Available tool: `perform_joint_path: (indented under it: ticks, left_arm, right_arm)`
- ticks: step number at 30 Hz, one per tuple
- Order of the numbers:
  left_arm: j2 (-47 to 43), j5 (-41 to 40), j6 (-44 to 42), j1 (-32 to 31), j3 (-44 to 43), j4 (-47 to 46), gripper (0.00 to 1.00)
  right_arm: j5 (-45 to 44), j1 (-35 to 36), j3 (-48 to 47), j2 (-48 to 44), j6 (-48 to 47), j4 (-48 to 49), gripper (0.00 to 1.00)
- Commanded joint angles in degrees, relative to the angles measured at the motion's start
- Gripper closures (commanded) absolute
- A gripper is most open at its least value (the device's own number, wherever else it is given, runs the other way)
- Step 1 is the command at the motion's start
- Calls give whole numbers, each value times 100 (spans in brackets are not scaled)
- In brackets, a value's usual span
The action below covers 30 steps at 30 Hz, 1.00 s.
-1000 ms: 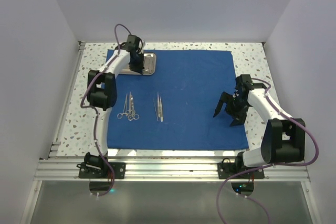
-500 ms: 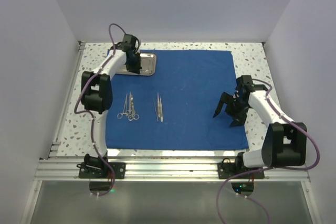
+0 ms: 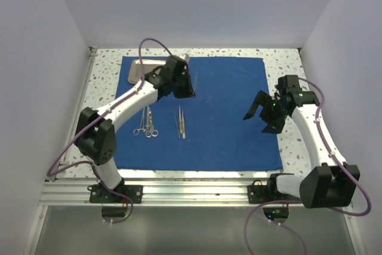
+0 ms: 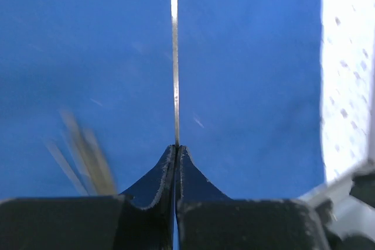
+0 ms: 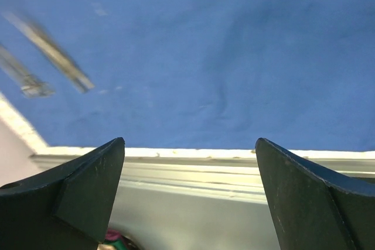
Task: Open and lay out the surgical kit
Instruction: Place the medical item in the surgical kit.
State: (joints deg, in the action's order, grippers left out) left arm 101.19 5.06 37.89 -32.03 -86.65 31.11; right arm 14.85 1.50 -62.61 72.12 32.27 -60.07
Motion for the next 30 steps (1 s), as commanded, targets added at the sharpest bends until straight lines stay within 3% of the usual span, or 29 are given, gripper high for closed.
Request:
perform_joint_path:
  ticks: [1,8,12,17,19,20,25,30]
  left_arm:
    - [-344,153,1448,-557,928,-1183,100]
    - [-38,-39,2354,-1849,1484,-1977,100]
    - [199,3,2723,-2000,1476,-2013,99]
    - [621,459,2759,-2000,993,-1645,72]
    - [709,513,2645,-2000,678,-1260,66]
    - [718,522,2610,-1983,589,-1118,59]
    - [429,330,1961,-1614,-147,-416,58]
    - [323,-461,487,-464,-808,131,59]
  right_arm:
    - [519,0,-375,-487,385,-523,2]
    - [440,0,-428,-822,297,-909,1]
    - [448,35,-165,-919,227,-945,2]
    - [352,61,-120,-857,200,-901,2]
    - [325,70,-138,-778,192,-866,2]
    - [325,70,-146,-743,183,-840,2]
    - [290,70,-348,-506,209,-786,2]
    - [202,70,-717,-269,218,-769,2]
